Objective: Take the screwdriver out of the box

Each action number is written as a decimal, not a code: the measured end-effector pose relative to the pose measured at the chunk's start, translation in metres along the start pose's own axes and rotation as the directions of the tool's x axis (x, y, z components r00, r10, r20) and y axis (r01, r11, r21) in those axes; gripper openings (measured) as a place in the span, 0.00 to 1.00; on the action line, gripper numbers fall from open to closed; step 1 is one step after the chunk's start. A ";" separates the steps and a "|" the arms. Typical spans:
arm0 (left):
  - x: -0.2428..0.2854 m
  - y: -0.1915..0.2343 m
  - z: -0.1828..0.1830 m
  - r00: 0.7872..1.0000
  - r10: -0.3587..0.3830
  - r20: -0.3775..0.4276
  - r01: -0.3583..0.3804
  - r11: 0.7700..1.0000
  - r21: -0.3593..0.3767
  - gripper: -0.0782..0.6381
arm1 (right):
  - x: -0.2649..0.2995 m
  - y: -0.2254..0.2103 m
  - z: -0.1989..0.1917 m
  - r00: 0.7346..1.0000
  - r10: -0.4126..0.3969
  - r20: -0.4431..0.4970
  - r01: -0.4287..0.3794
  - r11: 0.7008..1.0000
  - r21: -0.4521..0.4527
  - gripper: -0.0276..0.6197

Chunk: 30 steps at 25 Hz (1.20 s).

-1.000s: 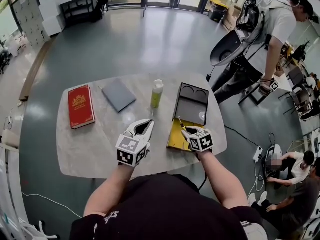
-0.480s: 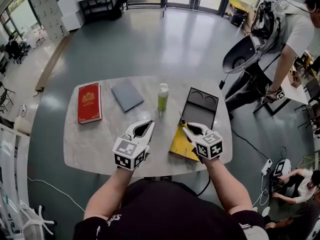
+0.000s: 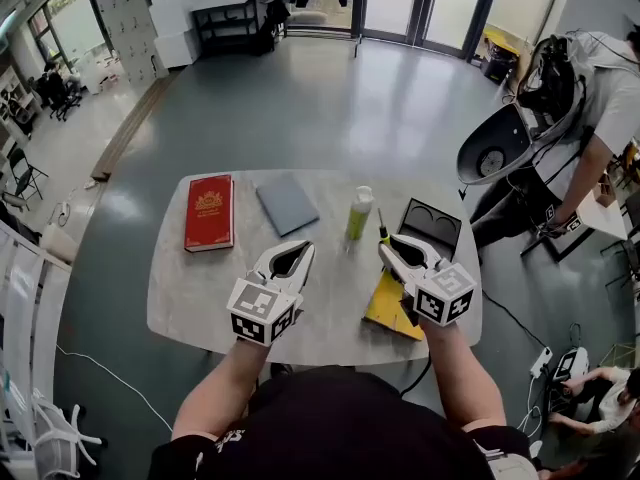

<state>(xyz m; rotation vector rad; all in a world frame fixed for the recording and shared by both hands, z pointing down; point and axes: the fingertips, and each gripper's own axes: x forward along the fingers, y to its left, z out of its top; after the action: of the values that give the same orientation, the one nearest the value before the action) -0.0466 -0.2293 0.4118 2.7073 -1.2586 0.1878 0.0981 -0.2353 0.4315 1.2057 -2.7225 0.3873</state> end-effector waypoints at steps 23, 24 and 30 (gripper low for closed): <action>-0.074 0.098 0.020 0.985 0.146 0.089 -0.146 0.989 -0.007 0.11 | 0.043 0.065 0.046 0.975 0.039 0.219 -0.038 0.999 -0.012 0.18; -0.072 0.101 0.020 0.985 0.150 0.091 -0.148 0.989 -0.022 0.11 | 0.047 0.065 0.045 0.976 0.043 0.215 -0.039 0.999 -0.023 0.18; -0.065 0.114 0.006 0.981 0.178 0.071 -0.176 0.984 -0.035 0.11 | 0.066 0.073 0.039 0.980 0.059 0.191 -0.047 0.997 -0.067 0.18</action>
<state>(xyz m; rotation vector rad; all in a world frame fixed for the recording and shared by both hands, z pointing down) -0.1754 -0.2542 0.4041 2.5991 -1.5125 0.0897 -0.0010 -0.2458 0.3962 1.2153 -2.9112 0.1990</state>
